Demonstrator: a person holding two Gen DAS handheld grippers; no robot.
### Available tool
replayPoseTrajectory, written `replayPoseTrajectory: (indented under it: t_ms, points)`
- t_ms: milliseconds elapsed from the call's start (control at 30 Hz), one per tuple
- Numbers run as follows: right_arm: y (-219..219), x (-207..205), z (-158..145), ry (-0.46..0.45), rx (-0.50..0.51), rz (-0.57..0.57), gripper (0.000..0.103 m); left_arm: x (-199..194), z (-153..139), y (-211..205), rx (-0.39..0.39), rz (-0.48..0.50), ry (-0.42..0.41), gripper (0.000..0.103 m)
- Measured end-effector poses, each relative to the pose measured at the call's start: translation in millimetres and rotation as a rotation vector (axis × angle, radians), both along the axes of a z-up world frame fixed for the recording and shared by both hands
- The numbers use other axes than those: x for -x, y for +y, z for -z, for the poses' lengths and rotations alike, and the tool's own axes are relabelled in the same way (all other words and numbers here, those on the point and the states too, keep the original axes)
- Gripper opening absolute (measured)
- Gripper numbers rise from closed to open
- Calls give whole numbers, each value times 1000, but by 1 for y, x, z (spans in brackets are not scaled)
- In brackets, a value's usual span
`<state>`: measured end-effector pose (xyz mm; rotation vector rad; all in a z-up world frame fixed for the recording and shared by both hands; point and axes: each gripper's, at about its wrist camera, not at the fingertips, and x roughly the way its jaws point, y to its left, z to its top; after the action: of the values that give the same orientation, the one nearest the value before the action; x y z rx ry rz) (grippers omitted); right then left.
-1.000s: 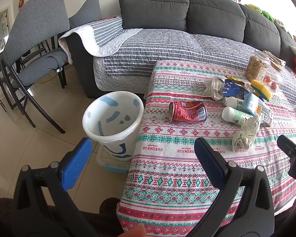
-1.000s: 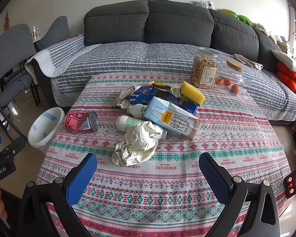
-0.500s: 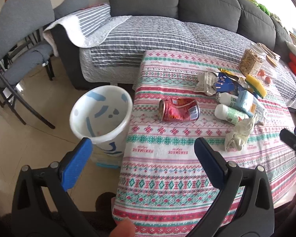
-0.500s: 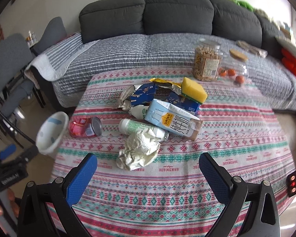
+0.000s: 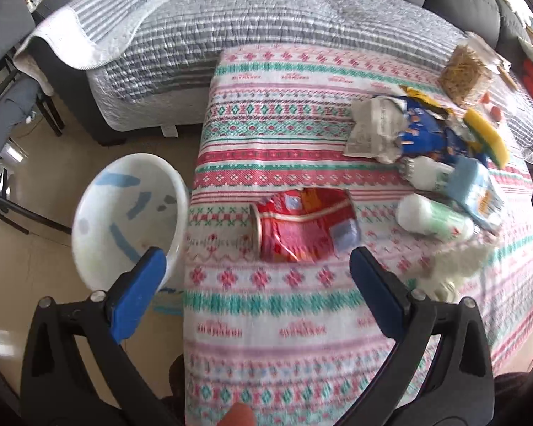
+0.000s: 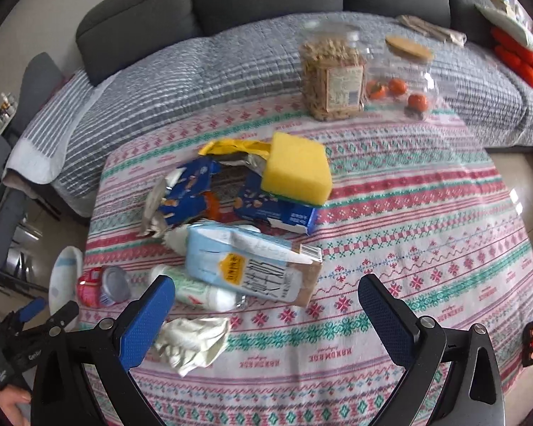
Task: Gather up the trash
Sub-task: 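Close the left gripper on the red can while the right grasps the milk carton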
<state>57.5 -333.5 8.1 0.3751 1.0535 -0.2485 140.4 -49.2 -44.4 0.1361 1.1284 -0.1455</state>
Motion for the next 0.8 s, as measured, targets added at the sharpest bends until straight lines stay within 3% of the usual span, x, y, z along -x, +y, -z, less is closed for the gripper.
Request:
replayPoseTrajectory:
  t_ms: [67, 167, 300, 467, 667, 800]
  points:
    - [-12, -8, 18, 42, -43, 20, 103, -15, 11, 6, 18, -22, 52, 102]
    - [-27, -20, 38, 86, -124, 37, 103, -29, 19, 14, 109, -53, 126, 102]
    - [-29, -33, 48, 104, -172, 24, 103, -35, 18, 7, 185, -46, 155, 102]
    - [-20, -42, 51, 111, -159, -15, 103, -35, 25, -21, 151, 10, 164, 102]
    - [-26, -45, 66, 131, -215, -16, 103, -38, 40, -35, 72, 41, 185, 102]
    - [-34, -47, 73, 126, -250, 4, 103, -40, 38, -31, 80, 22, 169, 91]
